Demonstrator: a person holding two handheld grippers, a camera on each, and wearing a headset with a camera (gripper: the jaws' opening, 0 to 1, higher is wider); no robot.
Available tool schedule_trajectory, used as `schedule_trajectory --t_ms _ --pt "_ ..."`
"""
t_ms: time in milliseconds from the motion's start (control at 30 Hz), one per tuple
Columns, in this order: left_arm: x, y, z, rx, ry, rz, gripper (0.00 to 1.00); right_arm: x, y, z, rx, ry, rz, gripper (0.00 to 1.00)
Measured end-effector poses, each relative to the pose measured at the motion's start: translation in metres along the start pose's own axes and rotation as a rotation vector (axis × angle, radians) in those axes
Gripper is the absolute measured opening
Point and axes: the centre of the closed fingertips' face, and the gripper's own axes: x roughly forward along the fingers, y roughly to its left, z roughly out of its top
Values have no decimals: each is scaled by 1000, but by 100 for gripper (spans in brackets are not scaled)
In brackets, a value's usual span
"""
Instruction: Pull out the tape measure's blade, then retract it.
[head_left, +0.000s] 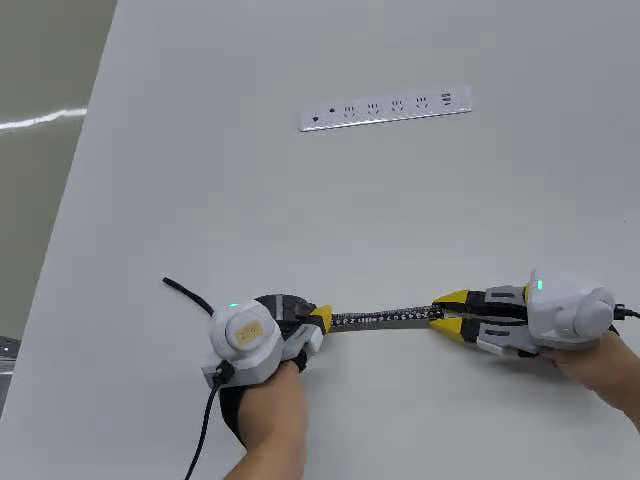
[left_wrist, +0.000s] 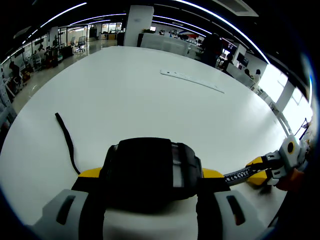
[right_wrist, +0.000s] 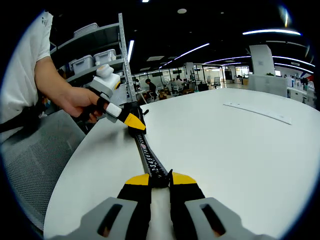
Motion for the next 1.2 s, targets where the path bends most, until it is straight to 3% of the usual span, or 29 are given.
schedule_trajectory --t_ms 533,1200 --pt "-1 1 1 -1 1 -1 73 12 -2 -2 -1 2 8 12" --pt "-1 2 1 0 0 -1 73 33 8 5 -13 0 35 12"
